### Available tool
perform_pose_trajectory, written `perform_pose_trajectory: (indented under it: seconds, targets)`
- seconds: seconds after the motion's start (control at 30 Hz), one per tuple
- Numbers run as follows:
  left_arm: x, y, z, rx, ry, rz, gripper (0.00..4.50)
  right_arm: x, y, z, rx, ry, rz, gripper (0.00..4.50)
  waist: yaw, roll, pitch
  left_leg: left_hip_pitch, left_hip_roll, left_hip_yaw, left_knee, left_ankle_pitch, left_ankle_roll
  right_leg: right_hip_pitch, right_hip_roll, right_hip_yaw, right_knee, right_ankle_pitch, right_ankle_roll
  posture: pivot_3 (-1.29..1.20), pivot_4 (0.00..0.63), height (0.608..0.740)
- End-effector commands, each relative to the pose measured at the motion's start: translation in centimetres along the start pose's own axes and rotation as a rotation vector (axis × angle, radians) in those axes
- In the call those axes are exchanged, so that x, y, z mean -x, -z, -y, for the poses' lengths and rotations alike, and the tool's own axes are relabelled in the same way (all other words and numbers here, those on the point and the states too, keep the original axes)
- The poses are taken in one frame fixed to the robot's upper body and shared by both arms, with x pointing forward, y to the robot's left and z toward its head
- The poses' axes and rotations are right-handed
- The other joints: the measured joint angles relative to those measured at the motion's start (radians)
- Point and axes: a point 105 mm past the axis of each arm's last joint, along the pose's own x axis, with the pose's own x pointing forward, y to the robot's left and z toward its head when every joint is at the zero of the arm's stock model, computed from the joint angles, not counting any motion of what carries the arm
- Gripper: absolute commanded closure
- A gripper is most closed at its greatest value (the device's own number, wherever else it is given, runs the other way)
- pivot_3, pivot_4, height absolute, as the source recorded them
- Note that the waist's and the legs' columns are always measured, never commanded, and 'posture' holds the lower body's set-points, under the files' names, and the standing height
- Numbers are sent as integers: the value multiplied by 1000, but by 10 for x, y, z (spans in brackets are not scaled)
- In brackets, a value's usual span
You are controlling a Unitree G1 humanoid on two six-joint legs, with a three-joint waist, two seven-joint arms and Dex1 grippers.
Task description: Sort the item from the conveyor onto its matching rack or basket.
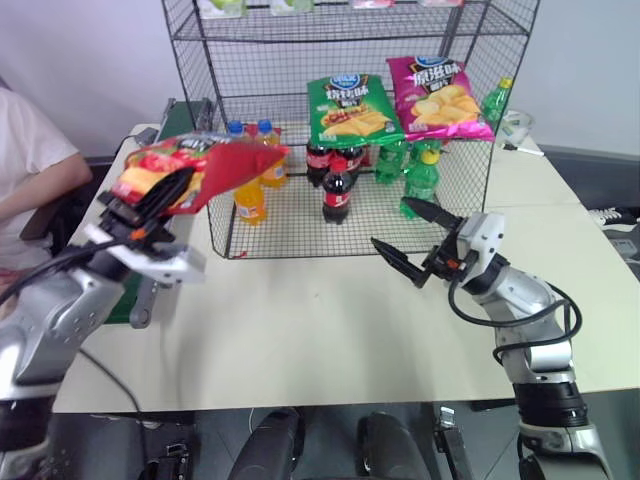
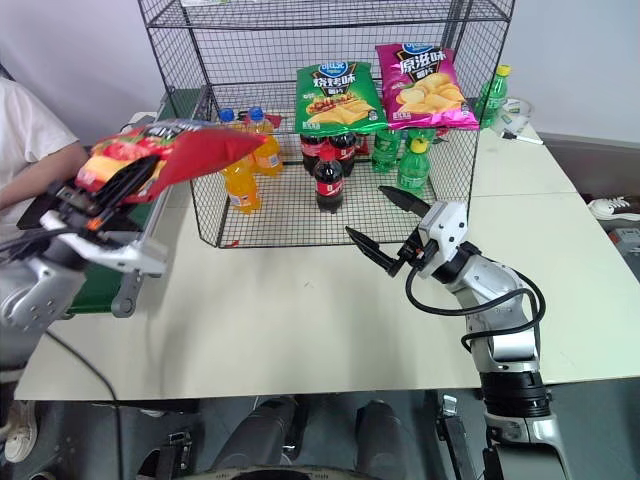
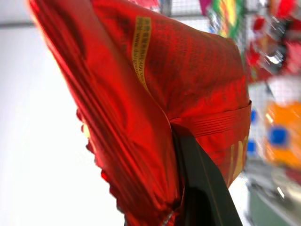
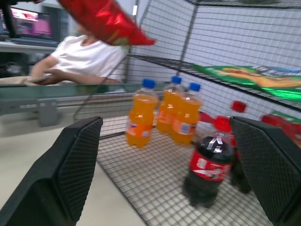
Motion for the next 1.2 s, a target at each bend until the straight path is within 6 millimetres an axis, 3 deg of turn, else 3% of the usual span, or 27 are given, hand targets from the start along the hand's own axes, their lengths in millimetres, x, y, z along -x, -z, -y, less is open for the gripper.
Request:
perform_pose_trajectory:
  seconds: [0.03, 0.27, 0.43, 0.63, 0.8, 1.03, 1.2]
  targets:
    - [-29, 10, -1, 1, -84, -33, 4467, -3, -18, 9, 71, 47, 64, 0, 2, -1, 0, 0, 0, -1, 0, 0, -1, 1, 1, 0, 0, 0, 0, 0, 150, 740]
    - [-70, 29, 13, -51, -155, -82, 4467, -4, -18, 11, 90, 89, 60, 0, -6, -1, 0, 1, 0, 0, 0, 1, -1, 0, 0, 0, 3, 0, 0, 0, 150, 740]
    - [-93, 60, 30, -83, -155, -195, 4467, -6, -18, 12, 96, 91, 61, 0, -2, -1, 0, 1, -1, -1, 0, 1, -1, 0, 0, 0, 3, 0, 1, 0, 150, 740]
    - [-122, 55, 44, -60, -147, -170, 4467, -11, -17, 9, 93, 81, 61, 0, -4, -3, 0, 0, -2, 0, 1, 1, -1, 0, 0, 0, 4, -1, 2, 0, 150, 740]
    - [-133, 50, 62, -60, -88, -193, 4467, -13, -18, 8, 96, 81, 61, 0, -5, -3, 0, -1, -2, 0, 3, 1, -1, 0, 0, 0, 5, -1, 3, 0, 150, 740]
    - [-145, 52, 65, -111, -59, -258, 4467, -9, -17, 9, 99, 85, 48, 0, -18, -4, 1, -4, -2, -1, 5, 1, -1, -2, 0, 0, 6, -2, 4, 0, 150, 740]
    - [-142, 56, 73, -33, -34, -318, 4467, -9, -17, 9, 100, 83, 39, 0, -19, -4, 1, -6, -3, -1, 10, 0, 1, -2, -1, 0, 7, -2, 5, 0, 150, 740]
